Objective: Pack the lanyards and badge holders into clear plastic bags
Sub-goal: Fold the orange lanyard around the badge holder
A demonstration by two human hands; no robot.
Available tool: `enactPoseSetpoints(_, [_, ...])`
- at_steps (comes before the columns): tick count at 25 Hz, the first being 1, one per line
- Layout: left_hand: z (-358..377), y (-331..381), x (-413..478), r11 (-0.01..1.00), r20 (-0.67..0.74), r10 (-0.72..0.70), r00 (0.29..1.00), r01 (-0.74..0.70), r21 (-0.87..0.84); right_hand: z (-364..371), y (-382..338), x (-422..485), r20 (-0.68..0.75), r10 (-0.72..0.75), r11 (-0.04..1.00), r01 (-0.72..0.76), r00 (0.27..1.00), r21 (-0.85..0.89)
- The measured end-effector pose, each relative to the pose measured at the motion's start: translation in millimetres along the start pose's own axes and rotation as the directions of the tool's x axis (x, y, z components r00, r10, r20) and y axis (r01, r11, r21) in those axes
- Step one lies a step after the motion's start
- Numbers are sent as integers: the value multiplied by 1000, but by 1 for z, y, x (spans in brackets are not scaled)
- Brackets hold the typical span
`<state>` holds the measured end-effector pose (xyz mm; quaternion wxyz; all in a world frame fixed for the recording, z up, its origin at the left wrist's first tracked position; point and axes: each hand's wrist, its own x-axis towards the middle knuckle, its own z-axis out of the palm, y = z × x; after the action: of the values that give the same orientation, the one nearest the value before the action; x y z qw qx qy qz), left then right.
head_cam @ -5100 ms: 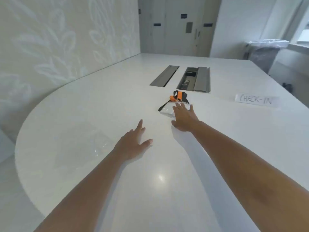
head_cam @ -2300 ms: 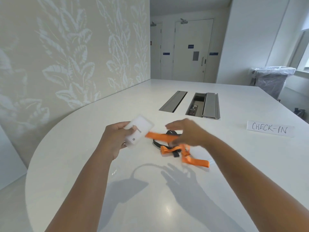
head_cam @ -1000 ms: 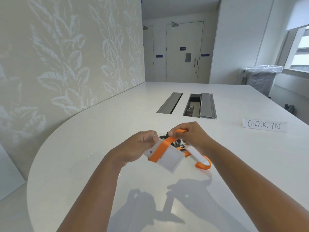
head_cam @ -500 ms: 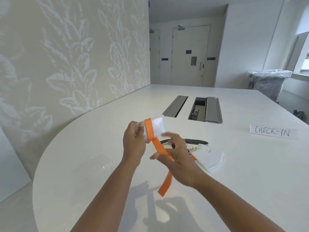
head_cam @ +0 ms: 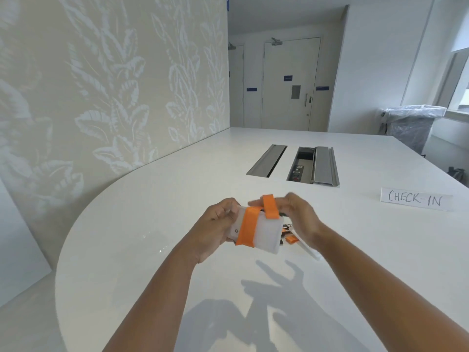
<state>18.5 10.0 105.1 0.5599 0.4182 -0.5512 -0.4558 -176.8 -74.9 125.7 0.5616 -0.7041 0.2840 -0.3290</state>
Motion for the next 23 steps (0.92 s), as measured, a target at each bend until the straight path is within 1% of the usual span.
enactPoseSetpoints(1, [1,2,1,998,-42,29,999,-31,-63,5,8,-2,11,42,999,-42,999,24])
enactPoseSetpoints(3, [1,8,3,980,-174,74,982,-105,-171,17,22,-6,37,73,995,-69,997,-78])
enactPoseSetpoints(4, [-1,11,4,974,-254,92,963,-140,-179,22,32,-8,43,76,988,-69,996,-141])
enactPoseSetpoints(5, [-5,11,6,975,-340,104,935,-162,-149,28,40,-10,45,82,981,-72,996,-182])
enactPoseSetpoints(6, [-10,10,8,982,-419,111,901,-165,-95,33,46,-13,44,76,979,-66,996,-193])
enactPoseSetpoints(8, [-19,3,9,992,-541,122,832,-111,53,44,47,-20,14,1,980,2,1000,-200])
enactPoseSetpoints(10, [-20,-5,8,968,-634,162,756,2,251,51,37,-24,-28,-81,966,72,996,-250])
enactPoseSetpoints(11, [-19,-8,7,939,-653,189,734,59,339,53,31,-23,-41,-88,964,75,995,-257])
enactPoseSetpoints(12, [-19,-9,6,909,-645,201,738,105,404,55,23,-22,-38,-91,968,79,995,-237])
enactPoseSetpoints(13, [-20,-9,4,884,-605,190,773,133,448,56,18,-20,-20,-97,978,91,995,-186])
enactPoseSetpoints(14, [-22,-9,0,877,-533,144,834,141,459,56,16,-17,-2,-105,987,104,994,-125])
enactPoseSetpoints(15, [-23,-8,-4,891,-430,69,900,139,432,57,15,-15,5,-111,991,111,994,-72])
enactPoseSetpoints(16, [-23,-7,-9,909,-315,-17,949,146,390,59,16,-14,-1,-109,994,109,994,-22])
enactPoseSetpoints(17, [-22,-6,-15,917,-216,-93,972,168,362,61,19,-12,-17,-105,994,105,994,30])
enactPoseSetpoints(18, [-21,-6,-22,914,-151,-149,977,194,355,63,23,-11,-27,-90,992,92,996,82])
enactPoseSetpoints(19, [-21,-7,-27,910,-116,-181,977,211,357,65,27,-12,-15,-64,991,65,998,118])
enactPoseSetpoints(20, [-22,-6,-31,911,-97,-199,975,220,349,66,31,-13,12,-46,994,44,999,102])
enactPoseSetpoints(21, [-24,-7,-35,921,-82,-200,976,216,325,69,35,-13,32,-31,998,29,999,50])
enactPoseSetpoints(22, [-26,-8,-37,935,-73,-198,978,210,285,71,39,-12,27,-17,1000,17,999,7])
enactPoseSetpoints(23, [-27,-10,-40,951,-82,-191,978,206,233,73,41,-12,-1,-4,1000,4,1000,7])
